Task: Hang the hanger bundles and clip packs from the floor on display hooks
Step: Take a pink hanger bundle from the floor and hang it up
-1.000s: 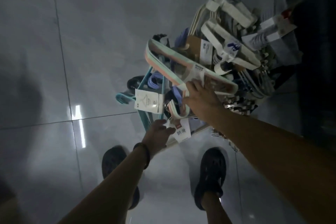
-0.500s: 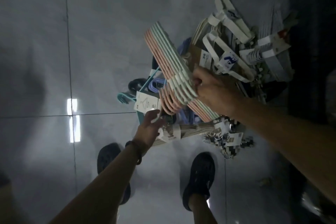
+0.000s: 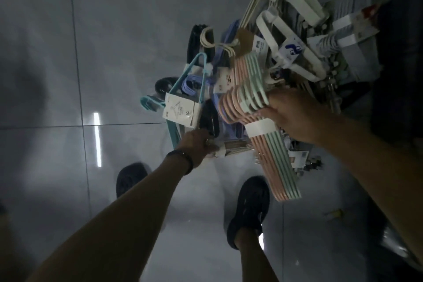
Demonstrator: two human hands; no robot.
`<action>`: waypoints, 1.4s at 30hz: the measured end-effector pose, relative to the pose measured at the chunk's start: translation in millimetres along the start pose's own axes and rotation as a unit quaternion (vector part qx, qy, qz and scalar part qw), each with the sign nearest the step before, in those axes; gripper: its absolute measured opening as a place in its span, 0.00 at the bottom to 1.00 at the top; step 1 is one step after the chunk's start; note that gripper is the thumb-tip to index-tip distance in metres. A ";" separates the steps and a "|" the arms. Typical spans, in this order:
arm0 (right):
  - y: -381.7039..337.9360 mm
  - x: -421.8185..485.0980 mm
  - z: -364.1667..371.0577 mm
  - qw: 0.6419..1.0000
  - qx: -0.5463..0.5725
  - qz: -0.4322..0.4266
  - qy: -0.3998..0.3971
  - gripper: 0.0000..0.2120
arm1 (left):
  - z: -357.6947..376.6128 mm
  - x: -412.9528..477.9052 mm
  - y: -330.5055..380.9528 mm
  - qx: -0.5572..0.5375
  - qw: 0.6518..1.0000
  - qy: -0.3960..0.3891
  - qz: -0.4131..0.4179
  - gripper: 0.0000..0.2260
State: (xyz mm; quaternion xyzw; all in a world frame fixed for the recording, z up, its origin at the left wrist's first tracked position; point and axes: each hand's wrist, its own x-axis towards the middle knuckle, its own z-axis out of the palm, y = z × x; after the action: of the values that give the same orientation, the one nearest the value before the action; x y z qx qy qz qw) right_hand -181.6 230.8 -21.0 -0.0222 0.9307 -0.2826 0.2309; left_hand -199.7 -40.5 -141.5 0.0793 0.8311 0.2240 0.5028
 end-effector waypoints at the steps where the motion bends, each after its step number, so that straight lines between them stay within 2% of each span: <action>1: 1.9 -10.2 -2.4 1.000 0.017 0.008 -0.002 0.15 | -5.4 -9.6 -0.6 0.013 1.000 0.003 0.021 0.13; 4: -1.3 -38.2 -18.0 0.998 0.056 0.027 0.010 0.15 | -38.9 -40.8 -3.8 0.019 0.998 0.042 0.030 0.10; 8: -8.3 -63.1 -43.5 0.999 0.027 0.046 0.000 0.16 | -96.6 -80.6 17.9 -0.013 0.991 0.098 0.088 0.20; 10: -10.4 -70.3 -58.2 0.997 0.029 0.068 0.007 0.17 | -116.0 -100.5 49.0 -0.026 0.989 0.086 0.121 0.16; 12: -14.9 -78.3 -73.6 0.995 0.037 0.093 0.026 0.19 | -129.1 -116.5 84.1 0.011 0.981 0.085 0.174 0.13; 14: -14.4 -87.1 -84.3 0.991 0.057 0.112 0.049 0.22 | -139.2 -124.9 112.7 0.074 0.964 0.077 0.245 0.11; 17: -8.3 -99.8 -96.2 0.984 0.079 0.145 0.061 0.17 | -150.7 -123.0 137.6 0.142 0.925 0.051 0.349 0.16; 19: -4.2 -105.8 -100.7 0.981 0.090 0.155 0.070 0.14 | -152.9 -113.7 145.8 0.194 0.894 0.031 0.402 0.10; 21: -3.0 -109.2 -101.7 0.982 0.082 0.152 0.077 0.13 | -153.5 -90.5 138.2 0.296 0.853 0.039 0.428 0.07; 23: -1.1 -108.0 -99.1 0.983 0.076 0.151 0.068 0.12 | -155.9 -55.1 119.6 0.401 0.825 0.064 0.392 0.15; 25: 3.2 -104.0 -92.0 0.984 0.059 0.159 0.052 0.11 | -154.0 -16.0 94.9 0.484 0.810 0.085 0.320 0.23; 27: 5.8 -97.1 -82.1 0.984 0.042 0.168 0.039 0.13 | -142.4 15.2 79.5 0.578 0.785 0.070 0.210 0.24; 28: 8.2 -92.7 -75.5 0.984 0.039 0.171 0.027 0.16 | -136.2 30.3 74.4 0.586 0.793 0.055 0.158 0.23; 30: 9.2 -82.8 -62.7 0.988 0.021 0.155 0.011 0.22 | -125.5 51.2 64.3 0.542 0.836 0.016 0.078 0.24; 33: 1.7 -63.8 -48.1 0.991 0.012 0.133 0.009 0.23 | -109.9 49.6 54.5 0.425 0.903 0.030 0.052 0.25; 36: -17.0 -48.1 -43.4 0.991 0.003 0.134 -0.001 0.16 | -85.3 5.7 59.0 0.189 0.972 0.113 0.087 0.20; 37: -25.5 -43.2 -45.6 0.991 -0.001 0.133 0.001 0.11 | -78.4 -15.5 64.0 0.088 0.986 0.111 0.085 0.19; 38: -33.5 -37.2 -47.6 0.992 -0.004 0.126 0.006 0.09 | -74.0 -36.8 70.0 -0.036 0.994 0.077 0.073 0.20; 39: -43.0 -30.7 -51.5 0.993 -0.015 0.118 0.002 0.09 | -70.5 -56.6 76.4 -0.183 0.982 0.011 0.048 0.22; 40: -52.1 -24.5 -54.8 0.994 -0.029 0.106 -0.010 0.08 | -67.1 -75.5 82.8 -0.335 0.940 -0.060 0.029 0.26; 41: -62.4 -18.0 -59.1 0.994 -0.055 0.095 -0.026 0.05 | -62.5 -90.0 86.3 -0.441 0.891 -0.108 0.015 0.29; 42: -72.5 -11.9 -62.5 0.993 -0.076 0.079 -0.034 0.02 | -55.9 -99.5 91.9 -0.492 0.860 -0.137 0.015 0.33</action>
State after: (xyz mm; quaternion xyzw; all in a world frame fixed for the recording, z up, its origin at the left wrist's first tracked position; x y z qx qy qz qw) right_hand -205.2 204.3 68.7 0.0247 0.9401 -0.1908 0.2815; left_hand -209.1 -10.9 1.7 -0.1355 0.5343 0.5980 0.5818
